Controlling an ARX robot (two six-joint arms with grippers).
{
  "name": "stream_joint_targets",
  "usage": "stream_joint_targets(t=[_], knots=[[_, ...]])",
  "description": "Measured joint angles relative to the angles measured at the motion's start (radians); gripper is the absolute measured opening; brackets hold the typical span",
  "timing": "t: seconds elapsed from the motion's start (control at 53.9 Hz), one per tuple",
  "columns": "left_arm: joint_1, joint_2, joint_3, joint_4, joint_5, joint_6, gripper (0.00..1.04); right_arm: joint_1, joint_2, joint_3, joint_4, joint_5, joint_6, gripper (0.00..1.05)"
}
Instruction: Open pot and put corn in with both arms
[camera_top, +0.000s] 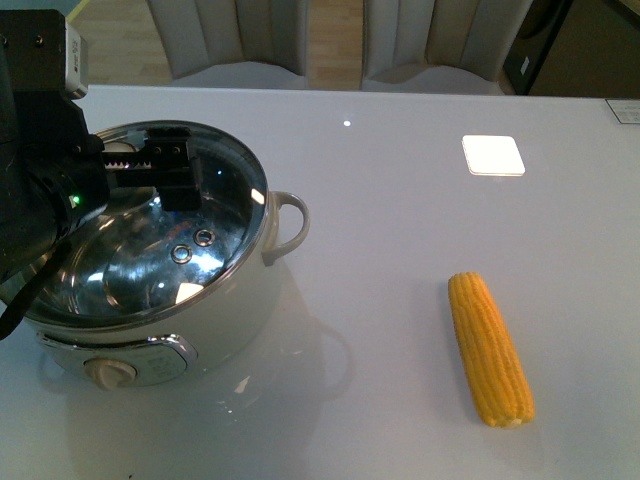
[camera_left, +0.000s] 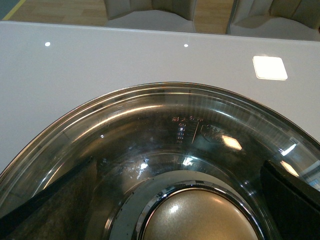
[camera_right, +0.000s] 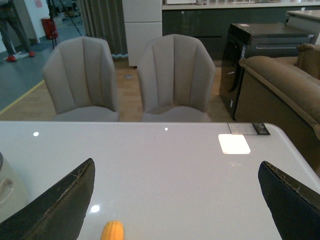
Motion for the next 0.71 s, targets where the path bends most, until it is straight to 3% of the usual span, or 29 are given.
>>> stream_joint_targets(t=[0.056, 0.371, 0.706], knots=[[0.003, 0.004, 0.000, 0.005, 0.002, -0.001, 0.98, 0.000, 0.000, 0.000, 0.000, 0.000, 0.000, 0.96], [0.005, 0.011, 0.002, 0.021, 0.018, -0.009, 0.42, 0.000, 0.000, 0.000, 0.000, 0.000, 0.000, 0.96], [0.005, -0.019, 0.008, -0.028, 0.014, 0.006, 0.42, 0.000, 0.000, 0.000, 0.000, 0.000, 0.000, 0.96]])
